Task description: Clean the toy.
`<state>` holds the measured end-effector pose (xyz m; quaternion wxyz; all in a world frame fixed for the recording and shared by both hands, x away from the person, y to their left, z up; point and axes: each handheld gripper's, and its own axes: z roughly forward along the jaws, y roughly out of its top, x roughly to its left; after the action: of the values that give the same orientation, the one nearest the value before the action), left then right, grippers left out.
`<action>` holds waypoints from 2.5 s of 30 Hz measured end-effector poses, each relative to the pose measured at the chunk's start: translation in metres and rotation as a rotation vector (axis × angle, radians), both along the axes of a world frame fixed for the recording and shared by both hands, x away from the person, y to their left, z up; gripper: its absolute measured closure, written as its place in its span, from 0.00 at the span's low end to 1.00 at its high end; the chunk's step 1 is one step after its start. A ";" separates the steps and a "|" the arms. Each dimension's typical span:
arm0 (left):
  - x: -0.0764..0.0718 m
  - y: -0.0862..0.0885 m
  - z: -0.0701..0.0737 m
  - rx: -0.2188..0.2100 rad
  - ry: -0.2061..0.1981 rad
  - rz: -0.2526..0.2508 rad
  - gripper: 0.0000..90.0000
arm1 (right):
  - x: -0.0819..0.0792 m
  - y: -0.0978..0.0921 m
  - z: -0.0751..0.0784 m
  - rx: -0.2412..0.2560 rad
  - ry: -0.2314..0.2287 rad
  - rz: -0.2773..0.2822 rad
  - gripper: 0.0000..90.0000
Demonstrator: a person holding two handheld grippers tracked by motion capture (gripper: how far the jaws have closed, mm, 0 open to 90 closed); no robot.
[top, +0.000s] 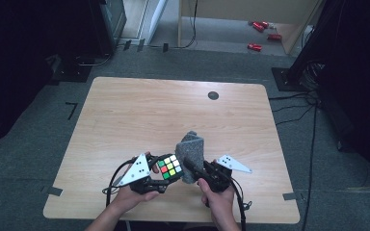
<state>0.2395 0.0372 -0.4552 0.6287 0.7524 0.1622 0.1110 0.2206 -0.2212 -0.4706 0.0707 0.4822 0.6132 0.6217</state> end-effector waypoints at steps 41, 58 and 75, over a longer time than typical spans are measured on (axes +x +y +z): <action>0.019 0.022 0.010 -0.189 0.194 0.051 0.38 | -0.018 0.045 -0.008 -0.321 -0.298 0.164 0.66; 0.020 0.021 0.007 -0.178 0.207 0.069 0.38 | -0.020 0.053 -0.009 -0.292 -0.265 0.210 0.65; 0.025 0.027 0.003 -0.140 0.193 0.117 0.38 | 0.024 -0.043 -0.026 -0.392 -0.062 -0.218 0.64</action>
<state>0.2648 0.0638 -0.4527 0.6534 0.7032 0.2731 0.0630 0.2446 -0.2640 -0.4962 0.2487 0.5035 0.6640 0.4937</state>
